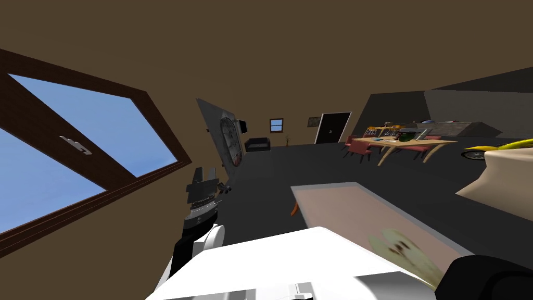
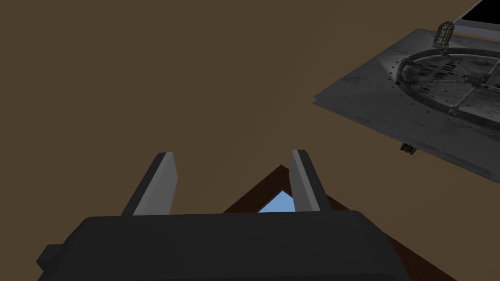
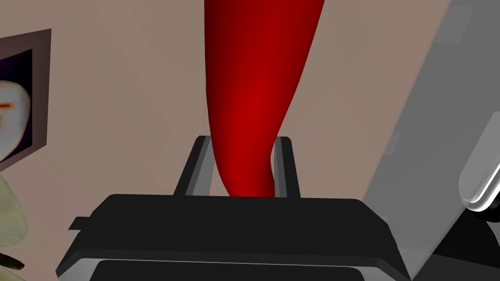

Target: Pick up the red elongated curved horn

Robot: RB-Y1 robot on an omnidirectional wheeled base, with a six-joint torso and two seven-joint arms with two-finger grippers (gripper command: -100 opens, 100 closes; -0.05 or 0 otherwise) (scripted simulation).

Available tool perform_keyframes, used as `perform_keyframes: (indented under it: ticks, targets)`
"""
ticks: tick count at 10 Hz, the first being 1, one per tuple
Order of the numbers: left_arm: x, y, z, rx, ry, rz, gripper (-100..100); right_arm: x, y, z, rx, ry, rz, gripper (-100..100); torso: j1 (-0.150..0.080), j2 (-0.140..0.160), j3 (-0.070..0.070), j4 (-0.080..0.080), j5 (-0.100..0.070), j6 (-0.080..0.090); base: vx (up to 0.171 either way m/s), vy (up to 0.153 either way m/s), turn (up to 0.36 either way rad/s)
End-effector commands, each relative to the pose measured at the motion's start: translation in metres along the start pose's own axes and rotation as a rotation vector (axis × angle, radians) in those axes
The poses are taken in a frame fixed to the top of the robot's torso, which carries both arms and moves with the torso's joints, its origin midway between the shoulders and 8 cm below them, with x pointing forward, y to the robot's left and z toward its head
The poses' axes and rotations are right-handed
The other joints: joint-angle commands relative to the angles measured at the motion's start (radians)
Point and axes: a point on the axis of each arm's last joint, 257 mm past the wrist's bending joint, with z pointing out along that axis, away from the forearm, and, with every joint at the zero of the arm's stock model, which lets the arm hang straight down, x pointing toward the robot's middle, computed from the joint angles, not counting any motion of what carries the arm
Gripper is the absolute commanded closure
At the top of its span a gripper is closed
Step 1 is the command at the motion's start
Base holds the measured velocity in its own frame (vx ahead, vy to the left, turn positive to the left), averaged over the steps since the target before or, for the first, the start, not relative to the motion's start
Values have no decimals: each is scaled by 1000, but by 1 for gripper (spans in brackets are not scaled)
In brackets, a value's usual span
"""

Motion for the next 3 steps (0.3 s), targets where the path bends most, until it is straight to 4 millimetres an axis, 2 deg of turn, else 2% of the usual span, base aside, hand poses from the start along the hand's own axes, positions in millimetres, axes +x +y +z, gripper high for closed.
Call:
perform_keyframes:
  ticks: [1,2,3]
  targets:
    - [0,0,0,0,0,0,0,5,-6,-7,1,-2,-7,100,0,0,0,0,0,0,55,44,-42]
    - [0,0,0,0,0,0,0,3,-2,-4,-1,-1,-4,100,0,0,0,0,0,0,23,21,-13]
    - [0,0,0,0,0,0,0,4,-2,-5,-1,-1,-3,0,-1,1,1,0,0,0,0,0,0]
